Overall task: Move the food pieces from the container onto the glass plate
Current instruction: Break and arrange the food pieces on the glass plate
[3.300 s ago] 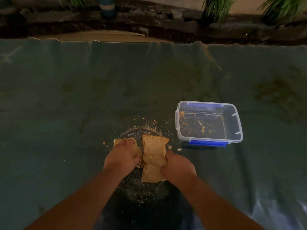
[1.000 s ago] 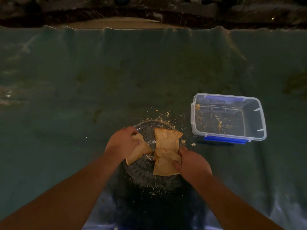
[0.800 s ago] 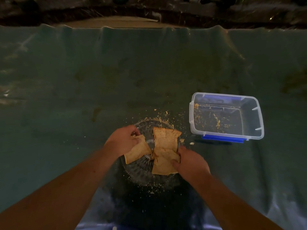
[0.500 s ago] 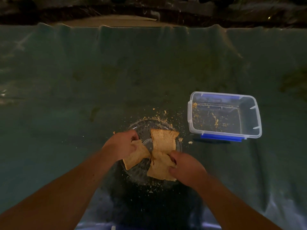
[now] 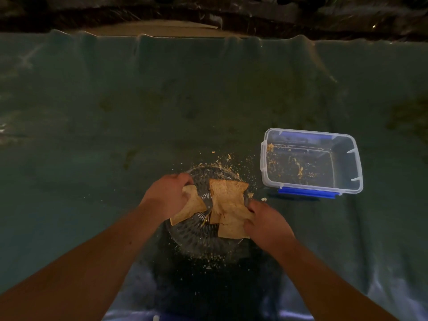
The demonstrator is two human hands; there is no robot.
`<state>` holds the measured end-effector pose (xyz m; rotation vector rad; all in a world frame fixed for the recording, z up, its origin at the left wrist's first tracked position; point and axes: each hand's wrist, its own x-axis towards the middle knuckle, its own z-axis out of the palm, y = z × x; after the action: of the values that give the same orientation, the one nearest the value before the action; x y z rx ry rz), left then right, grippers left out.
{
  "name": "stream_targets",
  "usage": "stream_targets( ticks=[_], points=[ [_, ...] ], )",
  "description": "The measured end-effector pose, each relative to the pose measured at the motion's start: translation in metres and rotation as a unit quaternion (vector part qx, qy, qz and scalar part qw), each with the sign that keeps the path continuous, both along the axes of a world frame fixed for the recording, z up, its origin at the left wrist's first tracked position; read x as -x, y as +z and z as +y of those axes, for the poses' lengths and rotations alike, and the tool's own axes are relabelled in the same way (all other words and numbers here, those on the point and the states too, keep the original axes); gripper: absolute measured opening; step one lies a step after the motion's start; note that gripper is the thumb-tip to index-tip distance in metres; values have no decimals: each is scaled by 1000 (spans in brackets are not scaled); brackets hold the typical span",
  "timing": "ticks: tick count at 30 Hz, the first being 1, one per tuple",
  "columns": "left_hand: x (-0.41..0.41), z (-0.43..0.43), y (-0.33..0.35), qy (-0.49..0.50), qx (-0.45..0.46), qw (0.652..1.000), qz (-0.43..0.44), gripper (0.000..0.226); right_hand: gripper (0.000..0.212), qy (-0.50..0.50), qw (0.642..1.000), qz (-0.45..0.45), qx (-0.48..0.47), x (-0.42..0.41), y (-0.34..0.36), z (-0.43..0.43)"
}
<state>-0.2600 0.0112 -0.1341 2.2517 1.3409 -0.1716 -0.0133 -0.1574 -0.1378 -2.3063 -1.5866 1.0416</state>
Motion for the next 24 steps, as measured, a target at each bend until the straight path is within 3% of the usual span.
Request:
stream_targets(
  ticks=[5,8,11,15,17,19,21,24],
  points=[
    [-9,-9,2,-50,-71,995,45,52,27,22,999,9,27,-2,-2,-6],
    [-21,-19,4,-121,-125,985,13,53,26,49,999,4,13,4,-5,-10],
    [-37,-28,6,-176,-60,982,33,37,24,48,999,11,-1,6,-7,-11],
    [-51,-40,6,-94,56,987,116,36,20,51,999,5,-5,8,-5,-5],
    [-53,-47,2,-37,72,991,107,35,22,45,999,-4,-12,8,-3,0],
    [-54,-54,0,6,70,994,86,36,38,38,999,-11,-8,10,-1,4],
    [-56,-60,-2,36,64,994,77,48,51,42,999,-26,-2,11,2,8],
    [-57,-68,-4,36,25,994,96,76,55,54,998,-45,3,13,3,12]
  ],
)
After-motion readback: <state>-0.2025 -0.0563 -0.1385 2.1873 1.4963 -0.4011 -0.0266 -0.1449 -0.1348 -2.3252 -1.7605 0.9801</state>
